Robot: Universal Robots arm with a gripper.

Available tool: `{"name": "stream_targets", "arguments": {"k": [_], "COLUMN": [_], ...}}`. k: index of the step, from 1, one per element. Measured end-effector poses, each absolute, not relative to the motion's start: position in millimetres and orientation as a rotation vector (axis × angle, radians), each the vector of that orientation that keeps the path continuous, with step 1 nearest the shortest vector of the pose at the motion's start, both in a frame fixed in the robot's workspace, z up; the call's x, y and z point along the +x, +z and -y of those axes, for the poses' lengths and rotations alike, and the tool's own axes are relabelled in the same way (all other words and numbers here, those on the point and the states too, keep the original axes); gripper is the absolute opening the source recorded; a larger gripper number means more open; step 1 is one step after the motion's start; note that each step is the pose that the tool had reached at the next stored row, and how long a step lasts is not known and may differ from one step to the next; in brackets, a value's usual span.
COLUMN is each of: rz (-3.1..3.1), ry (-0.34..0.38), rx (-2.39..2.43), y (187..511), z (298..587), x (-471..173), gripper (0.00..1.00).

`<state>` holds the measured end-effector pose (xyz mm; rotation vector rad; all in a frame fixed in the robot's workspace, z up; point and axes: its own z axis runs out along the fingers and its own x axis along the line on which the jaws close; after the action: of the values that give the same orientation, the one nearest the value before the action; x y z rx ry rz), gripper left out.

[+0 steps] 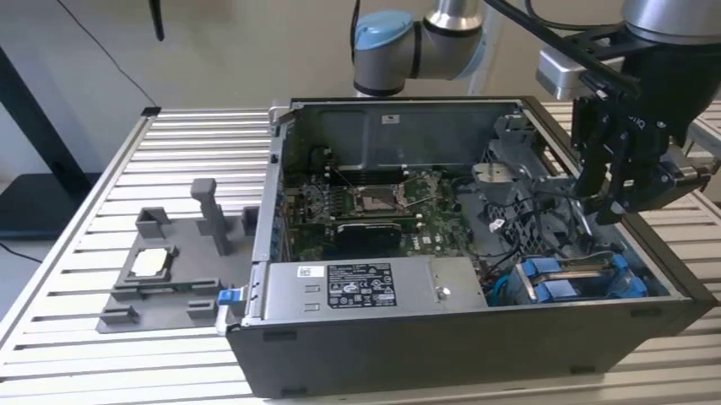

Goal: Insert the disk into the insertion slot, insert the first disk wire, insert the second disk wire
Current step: 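Insert the first disk wire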

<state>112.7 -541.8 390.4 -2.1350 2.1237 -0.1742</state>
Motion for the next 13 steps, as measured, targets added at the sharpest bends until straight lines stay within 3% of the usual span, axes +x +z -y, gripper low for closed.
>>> {"name": "stream_targets", "arguments": {"k": [13], "rz": [-2.101], "ry": [-0.226], "rx": [-2.114], "y": [384.9], "z": [528.0], "x": [110.4], "gripper": [0.47]}}
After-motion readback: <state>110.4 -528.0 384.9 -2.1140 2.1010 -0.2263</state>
